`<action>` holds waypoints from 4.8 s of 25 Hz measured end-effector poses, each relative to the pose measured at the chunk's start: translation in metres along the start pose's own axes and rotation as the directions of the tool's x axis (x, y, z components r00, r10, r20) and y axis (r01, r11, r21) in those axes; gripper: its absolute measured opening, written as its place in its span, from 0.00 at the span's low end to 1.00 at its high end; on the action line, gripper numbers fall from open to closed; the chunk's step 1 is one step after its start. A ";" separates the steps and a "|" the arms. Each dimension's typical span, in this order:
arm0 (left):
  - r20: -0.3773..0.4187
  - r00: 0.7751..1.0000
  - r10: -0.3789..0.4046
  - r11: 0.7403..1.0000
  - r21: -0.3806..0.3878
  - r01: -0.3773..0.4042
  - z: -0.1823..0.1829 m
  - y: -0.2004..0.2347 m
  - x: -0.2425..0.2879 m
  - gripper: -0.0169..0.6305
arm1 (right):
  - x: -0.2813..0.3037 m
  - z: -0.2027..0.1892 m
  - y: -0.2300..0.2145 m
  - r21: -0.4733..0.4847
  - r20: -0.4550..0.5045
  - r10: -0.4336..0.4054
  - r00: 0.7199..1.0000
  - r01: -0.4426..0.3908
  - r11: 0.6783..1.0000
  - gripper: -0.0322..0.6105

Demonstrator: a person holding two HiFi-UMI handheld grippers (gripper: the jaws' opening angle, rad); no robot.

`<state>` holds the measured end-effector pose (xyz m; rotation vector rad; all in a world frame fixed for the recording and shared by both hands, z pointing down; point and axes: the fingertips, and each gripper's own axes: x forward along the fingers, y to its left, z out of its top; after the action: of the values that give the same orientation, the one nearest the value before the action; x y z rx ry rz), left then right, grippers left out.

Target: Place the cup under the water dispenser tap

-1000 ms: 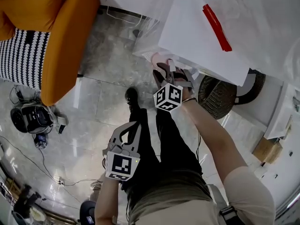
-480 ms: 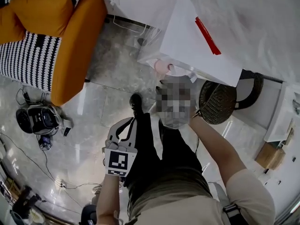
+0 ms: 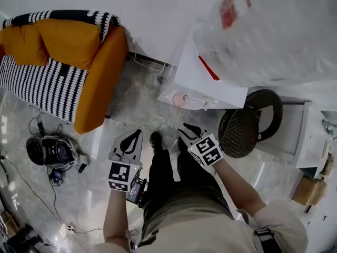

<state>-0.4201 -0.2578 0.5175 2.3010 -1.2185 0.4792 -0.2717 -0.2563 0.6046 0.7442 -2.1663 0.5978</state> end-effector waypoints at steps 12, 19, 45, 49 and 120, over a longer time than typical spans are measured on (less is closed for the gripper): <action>0.047 0.988 -0.147 0.979 0.150 0.139 0.074 -0.070 -0.013 0.11 | -0.139 0.056 -0.007 0.227 0.293 -0.078 0.953 0.010 0.974 0.24; 0.071 0.972 -0.226 0.939 0.280 0.198 0.122 -0.132 -0.023 0.11 | -0.214 0.091 0.013 0.299 0.517 0.030 0.856 -0.213 0.930 0.24; 0.201 0.968 -0.148 0.957 0.275 0.089 0.140 -0.278 -0.041 0.11 | -0.365 0.011 0.049 -0.113 0.547 0.316 0.776 -0.305 0.946 0.10; 0.185 0.967 -0.173 0.942 0.319 0.108 0.131 -0.314 -0.035 0.11 | -0.374 -0.002 0.042 -0.095 0.548 0.306 0.778 -0.306 0.947 0.09; 0.316 0.676 -0.665 0.725 0.058 0.686 0.018 -0.347 -0.245 0.11 | -0.342 -0.056 0.283 0.079 0.510 0.086 0.856 -0.146 0.986 0.09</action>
<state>-0.2603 0.0622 0.2885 2.6096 -0.3875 -0.2152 -0.2470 0.0903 0.3233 0.9161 -2.6964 0.6463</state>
